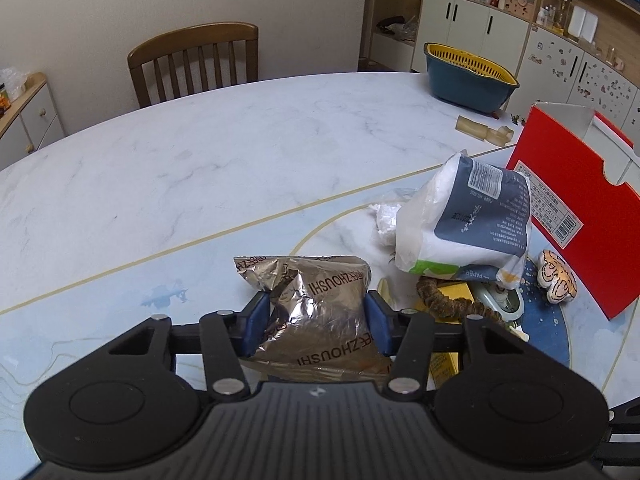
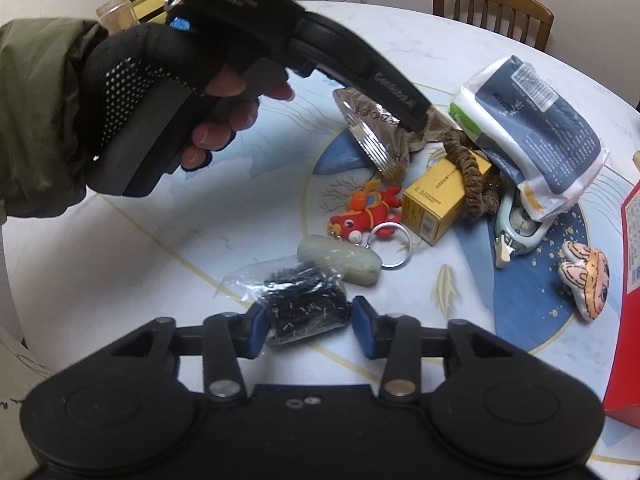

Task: Organize objects
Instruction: 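Grasp the black parts bag with the right tool while the left grasps the silver bag, then carry the black bag and silver bag over the red box with both tools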

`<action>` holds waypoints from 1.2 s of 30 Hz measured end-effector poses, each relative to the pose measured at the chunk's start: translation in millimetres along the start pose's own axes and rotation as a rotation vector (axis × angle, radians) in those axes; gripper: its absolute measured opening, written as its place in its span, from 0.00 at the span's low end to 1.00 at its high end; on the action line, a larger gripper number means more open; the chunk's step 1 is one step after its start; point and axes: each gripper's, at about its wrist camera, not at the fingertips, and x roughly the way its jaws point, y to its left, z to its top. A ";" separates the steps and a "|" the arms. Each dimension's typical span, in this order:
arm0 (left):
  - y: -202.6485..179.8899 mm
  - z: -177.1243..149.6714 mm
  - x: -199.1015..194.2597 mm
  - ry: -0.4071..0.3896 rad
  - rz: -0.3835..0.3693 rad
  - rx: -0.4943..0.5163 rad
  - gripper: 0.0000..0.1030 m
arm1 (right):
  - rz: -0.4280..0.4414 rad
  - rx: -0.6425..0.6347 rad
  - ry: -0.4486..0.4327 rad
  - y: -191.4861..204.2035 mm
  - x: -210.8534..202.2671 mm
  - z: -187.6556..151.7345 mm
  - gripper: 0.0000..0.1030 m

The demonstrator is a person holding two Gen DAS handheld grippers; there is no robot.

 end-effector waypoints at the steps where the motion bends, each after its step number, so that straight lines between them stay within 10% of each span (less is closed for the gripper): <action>1: 0.8 -1.0 -1.2 0.002 0.003 -0.006 0.49 | 0.003 0.004 -0.001 -0.5 -1.6 -0.7 0.35; 19: 4.0 -20.0 -73.4 -0.024 0.009 -0.172 0.49 | 0.009 0.123 -0.117 -38.4 -55.7 -6.9 0.32; 36: -86.7 17.4 -131.5 -0.128 -0.121 -0.152 0.49 | -0.091 0.208 -0.233 -95.1 -144.3 -15.4 0.32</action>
